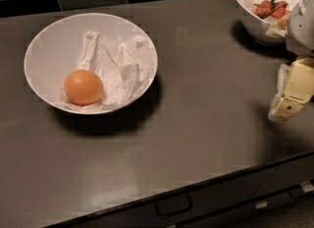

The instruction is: Pick orange from white bowl

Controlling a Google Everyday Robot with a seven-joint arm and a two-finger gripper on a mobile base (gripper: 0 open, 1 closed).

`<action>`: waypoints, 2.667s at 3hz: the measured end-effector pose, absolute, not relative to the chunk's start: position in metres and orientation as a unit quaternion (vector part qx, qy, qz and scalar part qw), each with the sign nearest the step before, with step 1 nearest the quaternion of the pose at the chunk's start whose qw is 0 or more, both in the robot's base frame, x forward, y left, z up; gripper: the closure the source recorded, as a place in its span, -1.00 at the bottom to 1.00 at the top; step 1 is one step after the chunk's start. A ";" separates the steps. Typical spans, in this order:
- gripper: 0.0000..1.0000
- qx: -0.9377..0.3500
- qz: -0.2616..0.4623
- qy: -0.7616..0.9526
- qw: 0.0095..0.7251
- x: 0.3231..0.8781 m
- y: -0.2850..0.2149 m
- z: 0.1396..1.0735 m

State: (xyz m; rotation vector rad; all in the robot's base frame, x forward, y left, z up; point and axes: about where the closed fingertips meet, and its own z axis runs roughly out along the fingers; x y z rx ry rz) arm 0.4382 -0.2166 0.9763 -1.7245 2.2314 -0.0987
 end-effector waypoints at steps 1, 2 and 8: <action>-1.00 -0.604 -0.035 0.780 0.160 0.438 -0.216 0.977; -1.00 -0.656 -0.038 0.732 0.180 0.445 -0.166 1.001; -1.00 -0.761 0.050 0.595 0.254 0.531 0.007 1.028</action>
Offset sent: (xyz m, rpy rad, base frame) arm 0.0161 0.1282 0.0545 -0.0036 -0.0921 0.3600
